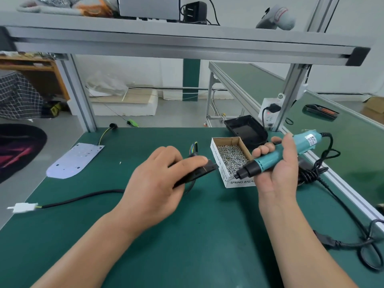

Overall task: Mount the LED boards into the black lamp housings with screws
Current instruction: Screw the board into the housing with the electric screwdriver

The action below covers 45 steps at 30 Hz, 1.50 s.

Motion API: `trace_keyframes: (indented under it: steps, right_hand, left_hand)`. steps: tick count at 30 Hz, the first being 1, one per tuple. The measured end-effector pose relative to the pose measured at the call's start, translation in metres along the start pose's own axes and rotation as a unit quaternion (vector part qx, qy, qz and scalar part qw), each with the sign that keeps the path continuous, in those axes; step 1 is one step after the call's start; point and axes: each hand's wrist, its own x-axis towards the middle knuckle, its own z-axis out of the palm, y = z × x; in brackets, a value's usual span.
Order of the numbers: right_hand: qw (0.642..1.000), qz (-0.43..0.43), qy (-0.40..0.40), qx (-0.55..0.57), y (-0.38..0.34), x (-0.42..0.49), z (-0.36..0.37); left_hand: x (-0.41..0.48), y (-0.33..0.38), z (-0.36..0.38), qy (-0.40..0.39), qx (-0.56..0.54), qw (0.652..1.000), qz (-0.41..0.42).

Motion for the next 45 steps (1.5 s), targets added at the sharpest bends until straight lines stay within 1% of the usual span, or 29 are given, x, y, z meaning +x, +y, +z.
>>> trace_keyframes:
  steps: [3,5,8,9,10,12,13,14,15,16,18,19,20,21,25,27,29,30,33,35,37,38,41,43,45]
  right_hand:
    - [1.000,-0.004,-0.003,0.004,0.000,0.001,-0.002]
    - [1.000,-0.001,-0.004,0.001,0.000,0.001,-0.003]
    - [1.000,-0.001,-0.005,-0.001,0.001,0.001,-0.003]
    - [1.000,-0.001,-0.006,-0.002,0.001,0.002,-0.004]
    - [1.000,0.001,-0.008,-0.001,0.001,0.002,-0.004]
    - [1.000,0.004,-0.014,-0.002,0.002,0.002,-0.004]
    - [1.000,0.006,-0.015,-0.004,0.003,0.002,-0.004]
    - [1.000,0.009,-0.016,-0.005,0.004,0.001,-0.004]
    - [1.000,0.013,-0.017,-0.005,0.004,0.001,-0.004]
    - [1.000,0.017,-0.018,-0.005,0.005,0.001,-0.003]
    - [0.999,0.026,-0.019,-0.006,0.006,0.001,-0.003]
    - [0.999,0.030,-0.020,-0.007,0.006,0.001,-0.003]
    - [0.999,0.033,-0.020,-0.008,0.006,0.001,-0.003]
    - [0.999,0.035,-0.019,-0.009,0.006,0.001,-0.003]
    - [0.999,0.042,-0.017,-0.011,0.005,0.002,-0.004]
    - [0.999,0.046,-0.015,-0.014,0.005,0.003,-0.005]
    - [0.998,0.052,-0.015,-0.017,0.005,0.004,-0.005]
    - [0.998,0.054,-0.013,-0.017,0.005,0.004,-0.006]
    - [0.998,0.053,-0.008,-0.014,0.004,0.005,-0.006]
    - [0.999,0.048,-0.008,-0.013,0.002,0.005,-0.005]
    - [0.999,0.042,-0.012,-0.014,0.000,0.004,-0.005]
    - [0.999,0.038,-0.015,-0.014,-0.001,0.004,-0.005]
    - [0.999,0.030,-0.022,-0.010,-0.005,0.004,-0.006]
    - [0.999,0.025,-0.025,-0.012,-0.008,0.004,-0.007]
    - [0.999,0.018,-0.034,-0.014,-0.009,0.005,-0.008]
  left_hand:
    - [-0.004,-0.005,0.002,0.042,-0.008,0.999,-0.019]
    - [-0.006,-0.005,0.002,0.056,-0.030,0.997,-0.042]
    - [-0.007,-0.008,-0.003,0.093,-0.102,0.982,-0.129]
    - [-0.007,-0.010,-0.005,0.114,-0.131,0.969,-0.177]
    - [-0.007,-0.012,-0.008,0.138,-0.167,0.947,-0.235]
    - [-0.004,-0.016,-0.013,0.178,-0.250,0.887,-0.345]
    - [-0.003,-0.020,-0.014,0.182,-0.297,0.853,-0.388]
    - [-0.003,-0.025,-0.014,0.168,-0.344,0.819,-0.427]
    - [-0.003,-0.028,-0.014,0.134,-0.382,0.788,-0.463]
    - [-0.002,-0.030,-0.013,0.083,-0.408,0.764,-0.494]
    - [-0.005,-0.028,-0.008,-0.026,-0.424,0.733,-0.531]
    - [-0.007,-0.026,-0.004,-0.068,-0.422,0.727,-0.537]
    - [-0.010,-0.023,0.000,-0.097,-0.412,0.729,-0.537]
    - [-0.011,-0.020,0.002,-0.120,-0.392,0.740,-0.534]
    - [-0.014,-0.016,0.001,-0.187,-0.268,0.815,-0.479]
    - [-0.014,-0.017,-0.001,-0.200,-0.167,0.851,-0.456]
    - [-0.014,-0.018,0.000,-0.174,-0.065,0.885,-0.427]
    - [-0.012,-0.017,0.001,-0.151,-0.040,0.901,-0.404]
    - [0.000,-0.012,-0.001,-0.097,-0.036,0.936,-0.337]
    - [0.014,-0.008,-0.001,-0.080,-0.068,0.945,-0.309]
    - [0.033,-0.003,0.001,-0.096,-0.089,0.950,-0.282]
    - [0.045,0.000,0.003,-0.115,-0.088,0.954,-0.263]
    - [0.088,0.007,0.022,-0.194,-0.046,0.966,-0.164]
    - [0.114,0.010,0.042,-0.250,-0.010,0.962,-0.114]
    - [0.129,0.013,0.066,-0.304,0.028,0.949,-0.081]
